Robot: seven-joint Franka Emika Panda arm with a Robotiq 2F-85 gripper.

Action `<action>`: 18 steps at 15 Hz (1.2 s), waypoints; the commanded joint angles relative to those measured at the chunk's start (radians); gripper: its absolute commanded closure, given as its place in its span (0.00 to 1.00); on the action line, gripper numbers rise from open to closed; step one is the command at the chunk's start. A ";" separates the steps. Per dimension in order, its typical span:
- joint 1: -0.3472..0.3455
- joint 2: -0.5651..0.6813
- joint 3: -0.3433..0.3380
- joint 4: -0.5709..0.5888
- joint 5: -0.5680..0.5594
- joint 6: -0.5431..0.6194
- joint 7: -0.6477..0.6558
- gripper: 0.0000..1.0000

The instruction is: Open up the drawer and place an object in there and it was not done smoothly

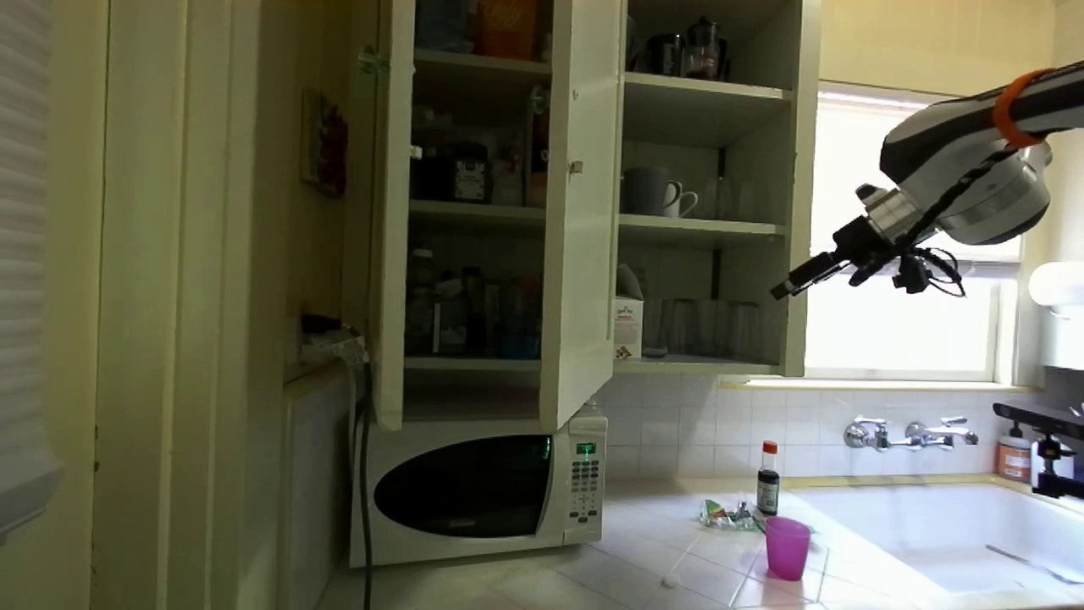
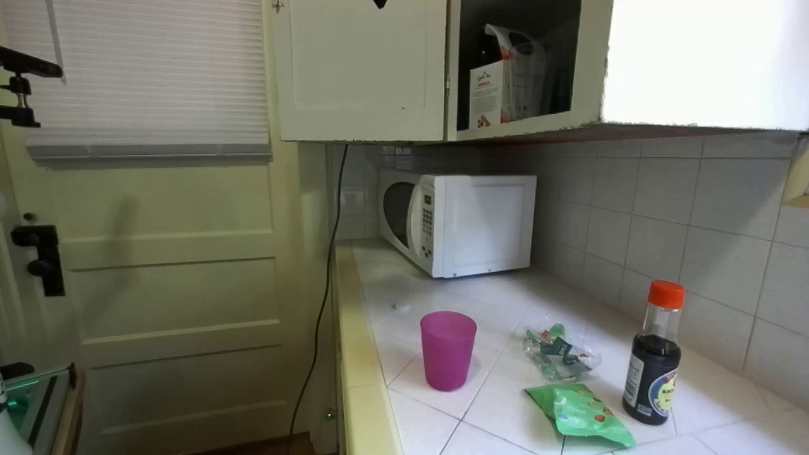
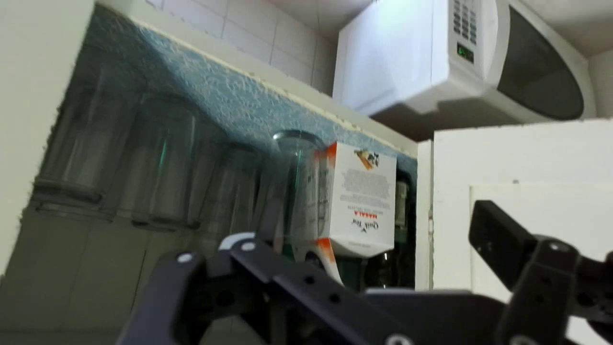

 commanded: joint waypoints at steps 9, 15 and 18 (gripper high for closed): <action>0.062 -0.064 -0.116 -0.029 -0.280 -0.094 0.114 0.00; 0.006 0.026 0.033 -0.173 -0.641 0.044 0.383 0.00; 0.028 0.095 0.069 -0.213 -0.781 -0.015 0.497 0.00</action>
